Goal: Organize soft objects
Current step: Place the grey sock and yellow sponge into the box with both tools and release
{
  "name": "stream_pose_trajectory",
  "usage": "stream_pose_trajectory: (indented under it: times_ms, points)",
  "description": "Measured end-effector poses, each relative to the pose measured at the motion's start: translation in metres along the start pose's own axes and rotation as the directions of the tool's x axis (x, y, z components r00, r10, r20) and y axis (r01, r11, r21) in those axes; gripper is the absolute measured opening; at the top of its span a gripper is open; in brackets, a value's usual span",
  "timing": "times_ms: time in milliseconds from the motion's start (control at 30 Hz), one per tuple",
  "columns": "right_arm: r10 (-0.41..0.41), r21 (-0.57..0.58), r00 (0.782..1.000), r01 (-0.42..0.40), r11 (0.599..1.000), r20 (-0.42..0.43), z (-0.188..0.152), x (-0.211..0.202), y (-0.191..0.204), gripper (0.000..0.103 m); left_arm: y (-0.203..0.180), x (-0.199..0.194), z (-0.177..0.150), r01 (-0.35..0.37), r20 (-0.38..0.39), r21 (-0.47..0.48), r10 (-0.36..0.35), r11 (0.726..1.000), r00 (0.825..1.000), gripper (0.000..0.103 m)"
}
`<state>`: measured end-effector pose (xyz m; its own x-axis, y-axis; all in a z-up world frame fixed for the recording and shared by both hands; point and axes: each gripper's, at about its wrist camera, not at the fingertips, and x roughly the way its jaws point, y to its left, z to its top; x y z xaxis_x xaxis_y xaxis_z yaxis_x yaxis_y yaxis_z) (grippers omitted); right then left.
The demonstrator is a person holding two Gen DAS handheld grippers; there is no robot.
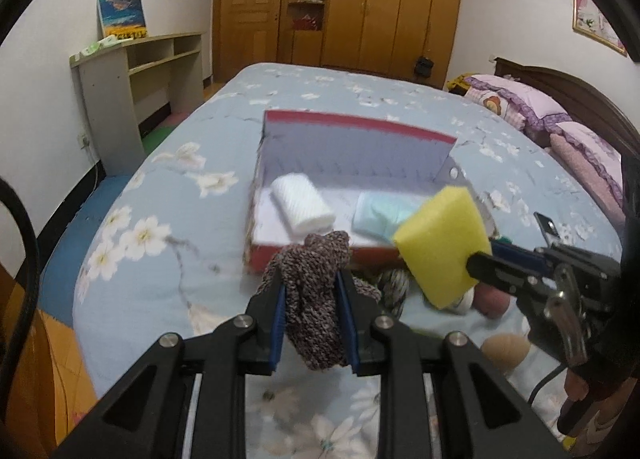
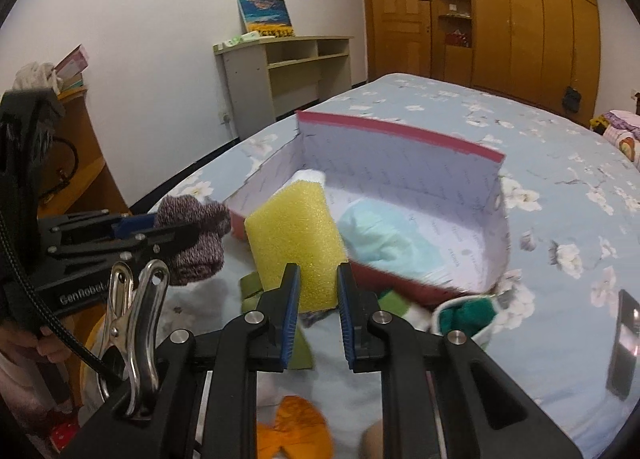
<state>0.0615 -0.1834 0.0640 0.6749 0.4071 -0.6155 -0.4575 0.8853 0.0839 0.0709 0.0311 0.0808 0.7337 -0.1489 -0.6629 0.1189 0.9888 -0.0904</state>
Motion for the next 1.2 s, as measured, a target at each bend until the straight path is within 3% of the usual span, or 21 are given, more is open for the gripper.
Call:
stream_pose_trajectory:
  times_ms: [333,633,833,1200]
  points:
    - [-0.062,0.03,0.998,0.061,0.998,0.027,0.02,-0.006,-0.029,0.019,-0.01,0.037,0.038,0.004,0.0,0.001,-0.004,1.0,1.0,0.025]
    - [-0.136,0.074,0.99,0.135,0.988,0.018,0.036,0.011,-0.062,0.019,-0.018,0.065,0.052,-0.009,0.006,0.024,0.009,1.0,1.0,0.025]
    - [-0.185,0.081,0.983,0.185,0.979,-0.004,0.039,0.028,-0.079,0.019,-0.025,0.084,0.054,-0.012,0.002,0.046,0.012,0.999,1.0,0.025]
    - [-0.196,0.108,0.979,0.202,0.973,-0.063,0.03,0.064,-0.103,0.019,-0.03,0.119,0.049,-0.03,-0.03,0.062,0.032,0.998,0.999,0.025]
